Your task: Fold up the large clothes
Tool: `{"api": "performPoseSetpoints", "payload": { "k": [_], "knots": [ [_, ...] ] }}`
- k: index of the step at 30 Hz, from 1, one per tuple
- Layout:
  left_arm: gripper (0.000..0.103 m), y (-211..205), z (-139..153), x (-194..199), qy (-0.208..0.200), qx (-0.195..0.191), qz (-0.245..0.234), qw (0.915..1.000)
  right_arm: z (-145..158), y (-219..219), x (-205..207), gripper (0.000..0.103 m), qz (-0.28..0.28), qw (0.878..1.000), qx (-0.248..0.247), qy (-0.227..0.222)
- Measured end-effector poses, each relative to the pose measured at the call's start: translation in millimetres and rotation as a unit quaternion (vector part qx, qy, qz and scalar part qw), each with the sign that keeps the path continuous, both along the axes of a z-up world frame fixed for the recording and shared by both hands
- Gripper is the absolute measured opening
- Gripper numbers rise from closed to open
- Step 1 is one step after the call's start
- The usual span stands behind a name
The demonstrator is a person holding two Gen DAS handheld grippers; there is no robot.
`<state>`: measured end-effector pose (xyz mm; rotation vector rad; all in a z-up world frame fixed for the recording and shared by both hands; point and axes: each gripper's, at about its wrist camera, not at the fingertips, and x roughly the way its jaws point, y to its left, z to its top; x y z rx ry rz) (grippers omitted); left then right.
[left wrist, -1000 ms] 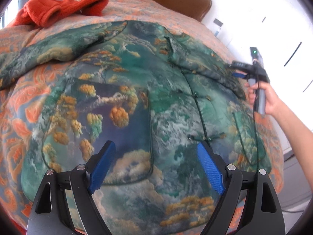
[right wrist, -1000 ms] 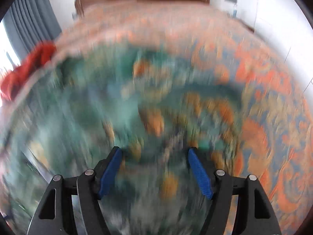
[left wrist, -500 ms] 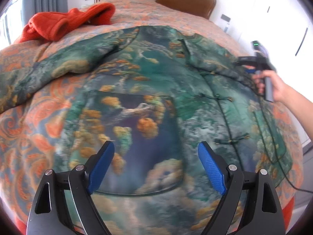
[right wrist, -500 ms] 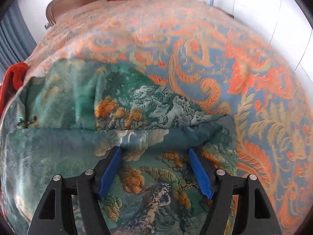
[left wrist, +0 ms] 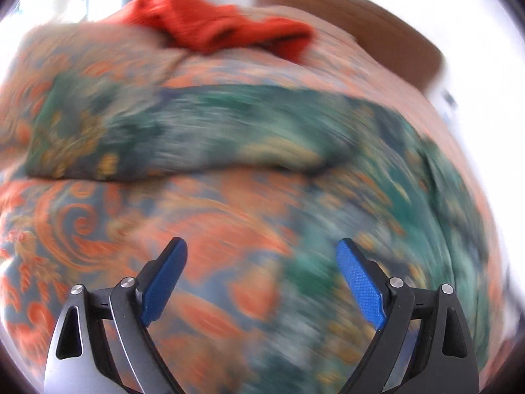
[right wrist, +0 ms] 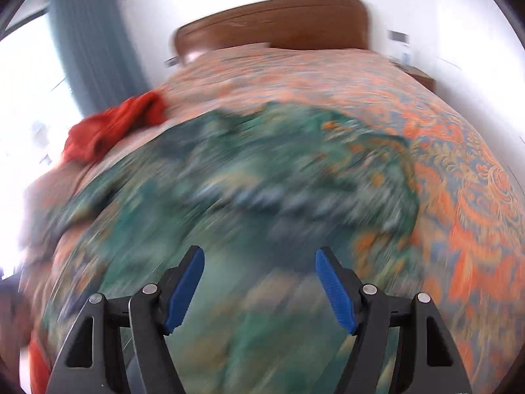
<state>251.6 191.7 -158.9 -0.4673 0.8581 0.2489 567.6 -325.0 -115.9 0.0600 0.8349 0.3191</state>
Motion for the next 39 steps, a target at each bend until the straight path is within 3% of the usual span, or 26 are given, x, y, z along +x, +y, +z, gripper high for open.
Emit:
{"api": "performPoseSetpoints", "payload": {
  "k": [5, 8, 11, 12, 13, 14, 16, 18, 20, 23, 26, 29, 30, 32, 33, 34, 38, 39],
  "knots": [
    [0.093, 77.9, -25.5, 5.5, -0.004, -0.085, 0.113, 0.9899, 9.5, 43.3, -97.3, 0.073, 0.075, 0.997, -0.001, -0.014],
    [0.091, 107.5, -42.5, 10.8, -0.006, -0.145, 0.182, 0.9726, 12.1, 59.4, -134.1, 0.073, 0.097, 0.995, -0.004, -0.018],
    [0.067, 113.2, -42.5, 15.6, -0.03, -0.156, 0.23, 0.9603, 10.6, 74.4, -153.6, 0.073, 0.118, 0.993, -0.008, -0.01],
    [0.045, 113.5, -40.9, 18.3, -0.031, -0.15, 0.238, 0.9592, 10.6, 79.7, -160.0, 0.073, 0.124, 0.992, -0.01, -0.009],
    [0.016, 112.8, -38.1, 21.9, -0.027, -0.133, 0.252, 0.9581, 11.1, 84.3, -165.5, 0.073, 0.13, 0.991, -0.012, -0.012],
    [0.01, 113.1, -35.4, 24.0, -0.025, -0.124, 0.259, 0.9576, 10.2, 88.2, -169.7, 0.073, 0.134, 0.991, -0.014, -0.015],
    [0.008, 109.8, -21.0, 27.8, -0.024, -0.103, 0.265, 0.9584, 10.2, 94.3, -178.0, 0.073, 0.141, 0.99, -0.017, -0.017],
    [0.008, 97.1, 7.7, 34.5, -0.035, -0.033, 0.251, 0.9667, 9.9, 94.2, -182.6, 0.073, 0.137, 0.99, -0.009, -0.017],
    [0.008, 54.2, 51.9, 47.9, -0.062, 0.073, 0.202, 0.9746, 9.3, 90.5, -184.4, 0.073, 0.133, 0.991, 0.005, -0.013],
    [0.008, -15.8, 101.8, 73.5, -0.108, 0.181, 0.113, 0.971, 9.4, 83.1, -189.6, 0.073, 0.117, 0.993, 0.02, -0.017],
    [0.008, -99.0, 129.9, 97.4, -0.139, 0.254, 0.017, 0.9569, 8.0, 68.8, -190.6, 0.073, 0.088, 0.995, 0.043, -0.018],
    [0.01, -173.3, 128.7, 123.9, -0.138, 0.285, -0.062, 0.9465, 7.2, 50.6, -190.6, 0.073, 0.056, 0.996, 0.062, -0.018],
    [0.015, -192.9, 122.6, 133.1, -0.128, 0.293, -0.085, 0.9437, 6.8, 44.9, -190.8, 0.073, 0.047, 0.997, 0.064, -0.019],
    [0.037, -240.6, 97.3, 150.2, -0.092, 0.313, -0.141, 0.9347, 5.6, 31.1, -192.2, 0.073, 0.025, 0.997, 0.068, -0.019],
    [0.069, -263.1, 81.2, 154.8, -0.072, 0.316, -0.169, 0.9308, 4.5, 22.9, -193.1, 0.073, 0.013, 0.997, 0.069, -0.018],
    [0.092, -277.0, 71.0, 155.1, -0.059, 0.318, -0.186, 0.9278, 3.9, 14.7, -193.7, 0.073, 0.002, 0.997, 0.071, -0.017],
    [0.094, -334.4, 21.2, 112.8, -0.048, 0.351, -0.278, 0.893, 6.3, -15.5, -182.4, 0.073, -0.023, 0.998, 0.065, -0.015],
    [0.094, -337.6, 14.0, 98.7, -0.047, 0.352, -0.291, 0.8881, 8.9, -22.5, -176.3, 0.073, -0.028, 0.998, 0.059, -0.016]
  ]
}}
